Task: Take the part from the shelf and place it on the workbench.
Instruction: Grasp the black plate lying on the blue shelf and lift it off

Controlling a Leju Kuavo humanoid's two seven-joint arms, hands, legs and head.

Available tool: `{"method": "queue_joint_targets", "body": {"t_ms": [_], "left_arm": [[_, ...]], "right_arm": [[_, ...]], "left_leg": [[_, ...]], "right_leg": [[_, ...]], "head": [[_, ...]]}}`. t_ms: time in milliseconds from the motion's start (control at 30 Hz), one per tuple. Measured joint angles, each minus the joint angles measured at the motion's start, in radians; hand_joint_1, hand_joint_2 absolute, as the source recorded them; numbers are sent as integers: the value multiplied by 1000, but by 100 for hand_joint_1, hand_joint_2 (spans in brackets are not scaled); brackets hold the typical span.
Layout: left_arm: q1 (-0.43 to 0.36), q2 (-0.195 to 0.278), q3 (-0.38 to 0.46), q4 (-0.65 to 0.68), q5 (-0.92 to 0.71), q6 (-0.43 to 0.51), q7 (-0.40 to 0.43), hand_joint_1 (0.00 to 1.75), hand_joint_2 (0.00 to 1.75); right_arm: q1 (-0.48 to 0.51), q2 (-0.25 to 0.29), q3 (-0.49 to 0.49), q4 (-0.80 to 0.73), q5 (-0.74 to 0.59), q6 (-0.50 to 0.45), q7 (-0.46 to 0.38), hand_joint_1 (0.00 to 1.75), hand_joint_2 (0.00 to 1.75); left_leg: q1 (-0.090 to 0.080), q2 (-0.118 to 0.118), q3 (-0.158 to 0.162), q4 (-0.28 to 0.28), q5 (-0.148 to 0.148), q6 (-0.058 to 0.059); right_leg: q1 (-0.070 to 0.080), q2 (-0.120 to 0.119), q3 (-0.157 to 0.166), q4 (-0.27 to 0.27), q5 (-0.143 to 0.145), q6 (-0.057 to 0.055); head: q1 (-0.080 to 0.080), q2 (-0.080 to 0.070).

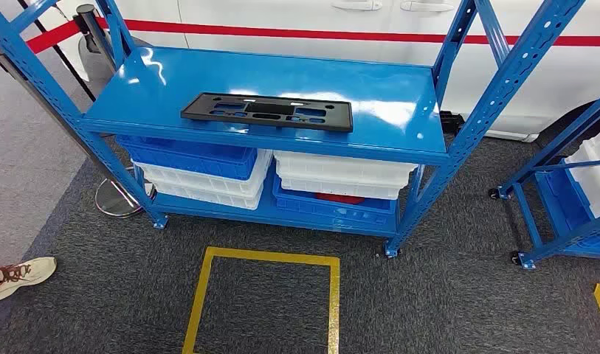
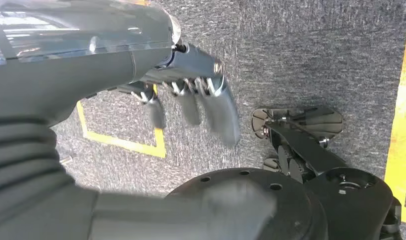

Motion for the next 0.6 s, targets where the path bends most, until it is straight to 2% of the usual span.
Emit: {"method": "queue_joint_targets", "body": {"t_ms": [33, 67, 133, 333, 600], "left_arm": [[0, 0, 0, 0, 0, 0, 0, 0, 175], [0, 0, 0, 0, 0, 0, 0, 0, 175], [0, 0, 0, 0, 0, 0, 0, 0, 175], [-5, 0, 6, 0, -1, 0, -4, 0, 175], [-42, 0, 81, 15, -21, 12, -59, 0, 175]], "right_arm": [[0, 0, 0, 0, 0, 0, 0, 0, 58], [0, 0, 0, 0, 0, 0, 0, 0, 87], [0, 0, 0, 0, 0, 0, 0, 0, 175], [-4, 0, -16, 2, 18, 0, 0, 0, 175], [-42, 2, -152, 32, 210, 9, -2, 0, 175]], "left_leg": [[0, 0, 0, 0, 0, 0], [0, 0, 0, 0, 0, 0], [0, 0, 0, 0, 0, 0], [0, 0, 0, 0, 0, 0], [0, 0, 1, 0, 0, 0]], "right_leg": [[0, 0, 0, 0, 0, 0], [0, 0, 0, 0, 0, 0], [0, 0, 0, 0, 0, 0], [0, 0, 0, 0, 0, 0], [0, 0, 2, 0, 0, 0]], "head": [[0, 0], [0, 0], [0, 0], [0, 0], [0, 0]]}}
